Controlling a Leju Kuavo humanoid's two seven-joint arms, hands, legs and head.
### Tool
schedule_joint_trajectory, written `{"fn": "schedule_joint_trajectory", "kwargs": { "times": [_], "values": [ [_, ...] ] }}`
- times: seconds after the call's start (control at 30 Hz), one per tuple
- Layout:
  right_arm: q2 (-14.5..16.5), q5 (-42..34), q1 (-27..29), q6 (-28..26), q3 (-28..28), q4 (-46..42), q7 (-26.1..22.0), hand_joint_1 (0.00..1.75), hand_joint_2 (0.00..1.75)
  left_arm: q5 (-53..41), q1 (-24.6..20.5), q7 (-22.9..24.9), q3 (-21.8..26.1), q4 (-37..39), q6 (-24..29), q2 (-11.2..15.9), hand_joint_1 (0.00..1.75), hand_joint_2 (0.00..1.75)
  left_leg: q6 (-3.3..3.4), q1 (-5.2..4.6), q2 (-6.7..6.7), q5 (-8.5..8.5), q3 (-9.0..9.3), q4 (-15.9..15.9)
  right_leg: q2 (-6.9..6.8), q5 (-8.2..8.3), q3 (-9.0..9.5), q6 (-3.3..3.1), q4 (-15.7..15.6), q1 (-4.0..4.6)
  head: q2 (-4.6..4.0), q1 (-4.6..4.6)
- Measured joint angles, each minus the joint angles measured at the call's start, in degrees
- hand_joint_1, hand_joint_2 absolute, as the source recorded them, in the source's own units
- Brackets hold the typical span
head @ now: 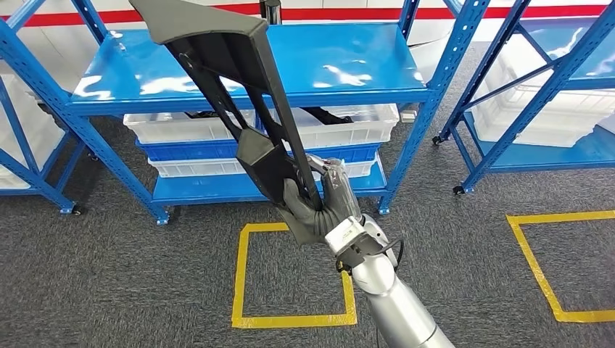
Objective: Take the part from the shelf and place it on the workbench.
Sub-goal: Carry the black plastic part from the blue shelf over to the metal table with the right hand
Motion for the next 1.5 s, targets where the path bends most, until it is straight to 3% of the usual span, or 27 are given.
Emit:
{"fn": "schedule_joint_trajectory", "kwargs": {
  "times": [0.07,0.1,0.13,0.2,0.23,0.27,0.33,0.4,0.47,0.5,0.57,0.63,0.7,0.77,0.8,0.83,0.87,0.93,1.0,1.1,1.17,1.27,1.33,1.37,1.4,1.47,1.5],
  "values": [
    [0.1,-0.1,-0.2,0.1,0.0,0.4,-0.3,1.75,1.75,0.3,0.1,0.0,0.2,0.0,0.2,0.0,0.0,1.75,-0.67,0.17,-0.05,0.44,-0.28,0.0,-0.03,0.44,-0.56,-0.91,-0.5,-0.24,0.0,-0.03],
    [0.1,-0.2,-0.2,0.1,0.0,0.6,-0.4,1.75,1.75,0.3,0.1,0.0,0.3,0.0,0.3,0.0,0.0,1.75,-1.03,0.34,-0.12,-0.55,-0.64,0.7,-0.12,0.91,-1.02,-1.63,-0.5,-0.48,0.0,-0.04],
    [0.2,-0.2,-0.3,0.2,0.0,0.8,-0.4,1.75,1.75,0.4,0.2,0.0,0.3,0.0,0.3,0.0,0.0,1.75,-1.39,0.49,-0.19,-2.54,-1.26,2.3,-0.23,1.43,-1.37,-2.32,-0.6,-0.75,0.0,-0.1],
    [0.3,-0.2,-0.4,0.2,0.0,1.1,-0.5,1.75,1.75,0.4,0.3,0.0,0.3,0.0,0.3,0.0,0.0,1.75,-2.06,0.76,-0.26,-8.26,-3.24,8.6,-0.37,2.55,-2.41,-3.16,-0.5,-0.88,0.0,-0.21],
    [0.3,-0.3,-0.4,0.2,0.0,1.3,-0.5,1.75,1.75,0.4,0.3,-0.1,0.4,0.0,0.3,-0.1,0.0,1.75,-2.37,0.85,-0.26,-10.28,-4.19,12.4,-0.41,3.07,-3.04,-3.19,-0.5,-0.85,0.0,-0.24],
    [0.3,-0.3,-0.4,0.2,0.0,1.5,-0.6,1.75,1.75,0.4,0.3,-0.2,0.4,0.0,0.2,-0.1,0.0,1.75,-2.63,0.97,-0.25,-10.98,-4.66,15.3,-0.41,3.57,-3.8,-3.09,-0.3,-0.83,0.0,-0.25],
    [0.3,-0.3,-0.4,0.1,0.0,1.9,-0.7,1.75,1.75,0.5,0.3,-0.5,0.5,0.0,-0.3,0.0,0.0,1.75,-2.95,1.31,-0.23,-8.88,-2.93,15.6,-0.41,4.21,-5.22,-2.77,0.2,-0.92,0.0,-0.26],
    [0.3,-0.3,-0.4,0.0,0.0,2.1,-0.8,1.75,1.75,0.8,0.4,-1.3,0.7,0.0,-1.3,0.0,0.0,1.75,-3.08,1.65,-0.25,-6.37,2.14,8.9,-0.4,4.46,-6.27,-2.44,1.0,-1.0,0.0,-0.27],
    [0.3,-0.3,-0.4,-0.3,0.0,2.1,-1.0,1.75,1.75,1.3,0.3,-2.7,1.1,0.0,-2.8,0.0,0.0,1.75,-2.88,1.58,-0.4,-6.35,6.03,2.7,-0.4,4.77,-6.99,-1.92,1.6,-0.78,0.0,-0.23],
    [0.3,-0.3,-0.3,-0.5,0.0,2.1,-1.1,1.75,1.75,1.5,0.3,-3.3,1.3,0.0,-3.4,0.0,0.0,1.75,-2.61,1.42,-0.45,-6.9,6.69,1.3,-0.4,5.02,-7.32,-1.52,1.8,-0.64,0.0,-0.22],
    [0.3,-0.2,-0.3,-0.7,0.0,2.1,-1.1,1.75,1.75,1.6,0.3,-4.0,1.4,0.0,-4.0,0.0,0.0,1.75,-1.52,1.33,-0.37,-6.86,6.39,0.5,-0.39,5.51,-7.94,-0.59,1.9,-0.47,0.0,-0.2],
    [0.3,-0.2,-0.2,-0.7,0.0,2.1,-1.2,1.75,1.75,1.6,0.3,-4.2,1.5,0.0,-4.1,-0.1,0.0,1.75,-0.1,1.37,-0.2,-6.16,5.9,-0.1,-0.31,4.33,-9.31,-0.37,3.8,-0.39,0.0,-0.14],
    [0.2,0.0,-0.1,-0.8,-0.1,2.1,-1.2,1.75,1.75,1.6,0.3,-4.3,1.5,0.0,-4.2,-0.1,0.0,1.75,0.81,1.2,-0.05,-5.4,5.2,-0.3,-0.23,0.81,-12.26,-0.91,10.4,-0.44,0.0,-0.06],
    [0.0,0.4,0.2,-1.0,-0.1,2.1,-1.2,1.75,1.75,1.5,0.4,-4.3,1.6,0.0,-4.3,0.0,0.0,1.75,1.08,0.97,-0.05,-4.81,4.44,-0.3,-0.21,-2.25,-15.07,-1.05,17.8,-0.47,0.0,-0.03],
    [-0.1,0.7,0.4,-1.2,-0.1,2.1,-1.2,1.75,1.75,1.4,0.4,-4.2,1.6,0.0,-4.4,0.0,0.0,1.75,1.07,0.89,-0.11,-4.57,4.16,-0.3,-0.2,-2.77,-15.44,-0.87,19.4,-0.46,0.0,-0.03],
    [-0.2,0.9,0.5,-1.3,-0.1,2.1,-1.2,1.75,1.75,1.4,0.5,-4.2,1.6,0.0,-4.4,0.0,0.0,1.75,1.01,0.85,-0.22,-4.39,3.97,-0.3,-0.19,-2.56,-14.83,-0.58,19.0,-0.45,0.0,-0.03],
    [-0.3,1.1,0.6,-1.4,-0.1,2.1,-1.2,1.75,1.75,1.2,0.5,-4.1,1.6,0.0,-4.6,0.0,0.0,1.75,0.9,0.82,-0.38,-4.24,3.86,-0.3,-0.14,-1.63,-13.08,-0.26,16.4,-0.44,0.0,-0.04],
    [-0.4,1.6,0.7,-1.7,-0.1,2.1,-1.2,1.75,1.75,0.9,0.5,-4.0,1.6,0.0,-4.8,-0.1,0.0,1.75,0.62,0.81,-0.79,-4.0,3.75,-0.2,0.49,0.79,-8.13,0.15,8.4,-0.44,0.0,-0.03],
    [-0.5,2.0,0.8,-1.9,-0.1,2.0,-1.2,1.75,1.75,0.5,0.4,-3.9,1.6,0.0,-4.9,-0.1,0.0,1.75,0.16,0.6,-1.19,-3.75,3.46,0.0,1.38,2.29,-4.67,-0.1,2.2,-0.32,0.0,-0.07],
    [-0.6,2.4,1.4,-2.1,-0.2,2.0,-1.2,1.75,1.75,0.3,0.5,-3.8,1.6,0.0,-4.9,0.0,0.0,1.75,-0.78,0.59,-1.7,-3.2,2.95,0.1,1.35,2.79,-4.37,-0.93,1.1,-0.19,0.0,-0.12],
    [-0.6,2.7,1.6,-2.2,-0.3,1.9,-1.2,1.75,1.75,0.2,0.5,-3.7,1.6,0.0,-4.9,0.0,0.0,1.75,-1.36,0.72,-1.63,-4.27,2.18,1.4,0.82,3.26,-4.45,-1.68,0.9,-0.65,0.0,-0.16],
    [-0.6,3.0,1.9,-2.4,-0.3,1.8,-1.2,1.75,1.75,-0.2,0.5,-3.6,1.6,0.0,-4.8,0.1,0.0,1.75,-2.1,0.89,-0.8,-9.94,-2.03,10.9,-0.15,3.73,-4.77,-2.57,0.6,-0.85,0.0,-0.33],
    [-0.7,3.3,2.4,-2.5,-0.4,1.8,-1.2,1.75,1.75,-0.6,0.6,-3.5,1.6,0.0,-4.7,0.1,0.0,1.75,-2.39,1.04,-0.51,-11.62,-4.12,16.0,-0.86,3.78,-5.0,-2.69,0.7,-0.69,0.0,-0.33],
    [-0.7,3.4,2.7,-2.5,-0.4,1.8,-1.2,1.75,1.75,-0.7,0.6,-3.4,1.6,0.0,-4.7,0.1,0.0,1.75,-2.42,1.11,-0.36,-10.8,-3.65,15.5,-1.18,3.78,-5.03,-2.69,0.8,-0.66,0.0,-0.34],
    [-0.7,3.5,2.9,-2.6,-0.5,1.8,-1.2,1.75,1.75,-0.8,0.6,-3.3,1.6,0.0,-4.7,0.1,0.0,1.75,-2.37,1.17,-0.08,-9.07,-2.07,12.8,-1.49,3.77,-5.0,-2.68,0.8,-0.65,0.0,-0.35],
    [-0.8,3.6,3.1,-2.6,-0.5,1.7,-1.3,1.75,1.75,-0.8,0.6,-3.1,1.6,0.0,-4.7,0.2,0.0,1.75,-2.06,1.08,1.4,-5.71,2.23,4.8,-1.97,3.72,-4.99,-2.57,1.0,-0.38,0.0,-0.35],
    [-0.8,3.7,3.2,-2.7,-0.5,1.6,-1.3,1.75,1.75,-0.8,0.5,-3.0,1.6,0.0,-4.7,0.2,0.0,1.75,-1.83,0.93,2.02,-4.88,3.58,2.0,-2.19,3.72,-5.1,-2.44,1.0,-0.16,0.0,-0.3]
  ]
}}
